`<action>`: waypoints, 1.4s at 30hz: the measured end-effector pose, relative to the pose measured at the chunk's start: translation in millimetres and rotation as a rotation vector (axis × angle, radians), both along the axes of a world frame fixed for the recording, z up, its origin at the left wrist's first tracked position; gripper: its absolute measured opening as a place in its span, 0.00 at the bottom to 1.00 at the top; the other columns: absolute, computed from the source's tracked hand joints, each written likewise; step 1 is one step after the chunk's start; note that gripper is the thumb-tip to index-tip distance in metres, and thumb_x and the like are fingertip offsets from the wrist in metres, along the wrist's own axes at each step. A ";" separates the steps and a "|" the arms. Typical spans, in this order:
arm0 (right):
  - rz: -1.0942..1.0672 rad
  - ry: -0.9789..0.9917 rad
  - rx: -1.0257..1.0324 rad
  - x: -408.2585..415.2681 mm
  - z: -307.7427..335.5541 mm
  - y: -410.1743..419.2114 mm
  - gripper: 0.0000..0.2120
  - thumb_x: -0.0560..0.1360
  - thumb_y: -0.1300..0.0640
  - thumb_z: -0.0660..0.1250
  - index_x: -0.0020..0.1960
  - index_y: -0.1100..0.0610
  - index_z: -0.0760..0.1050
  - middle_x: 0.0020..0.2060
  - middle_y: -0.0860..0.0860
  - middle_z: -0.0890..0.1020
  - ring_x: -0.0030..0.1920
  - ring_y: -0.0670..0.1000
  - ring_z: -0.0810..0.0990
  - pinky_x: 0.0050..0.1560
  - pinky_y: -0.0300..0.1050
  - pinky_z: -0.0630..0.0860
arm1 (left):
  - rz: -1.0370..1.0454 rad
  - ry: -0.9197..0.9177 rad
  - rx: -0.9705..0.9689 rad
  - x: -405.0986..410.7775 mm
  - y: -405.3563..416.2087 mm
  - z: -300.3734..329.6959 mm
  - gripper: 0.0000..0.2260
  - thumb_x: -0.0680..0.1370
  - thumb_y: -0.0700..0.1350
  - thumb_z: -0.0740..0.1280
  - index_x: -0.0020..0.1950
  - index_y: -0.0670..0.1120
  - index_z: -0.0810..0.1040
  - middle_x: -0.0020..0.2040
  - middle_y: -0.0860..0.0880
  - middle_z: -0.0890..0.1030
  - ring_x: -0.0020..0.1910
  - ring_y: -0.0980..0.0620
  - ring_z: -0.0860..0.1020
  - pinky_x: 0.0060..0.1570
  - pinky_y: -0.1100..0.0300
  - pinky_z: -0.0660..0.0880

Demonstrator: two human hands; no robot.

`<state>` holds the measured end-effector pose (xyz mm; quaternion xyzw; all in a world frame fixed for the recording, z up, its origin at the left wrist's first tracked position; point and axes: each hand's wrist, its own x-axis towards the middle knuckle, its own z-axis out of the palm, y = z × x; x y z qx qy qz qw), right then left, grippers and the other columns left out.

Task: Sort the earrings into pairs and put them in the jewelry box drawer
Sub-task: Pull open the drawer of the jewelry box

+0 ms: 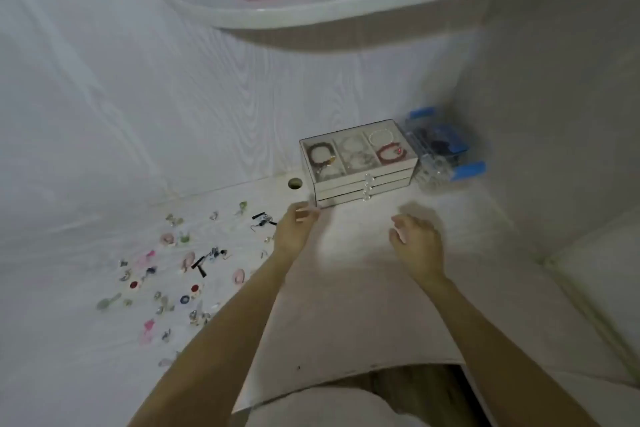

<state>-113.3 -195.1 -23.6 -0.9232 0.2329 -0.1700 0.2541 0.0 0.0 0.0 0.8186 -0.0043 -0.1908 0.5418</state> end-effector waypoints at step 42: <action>-0.283 0.111 0.240 5.2 -45.7 15.3 0.07 0.71 0.51 0.71 0.46 0.54 0.81 0.67 0.63 0.67 0.69 0.61 0.62 0.68 0.54 0.58 | -0.104 -0.035 0.152 -6.0 -26.8 -61.1 0.23 0.70 0.42 0.71 0.64 0.50 0.74 0.57 0.48 0.79 0.54 0.52 0.78 0.50 0.62 0.72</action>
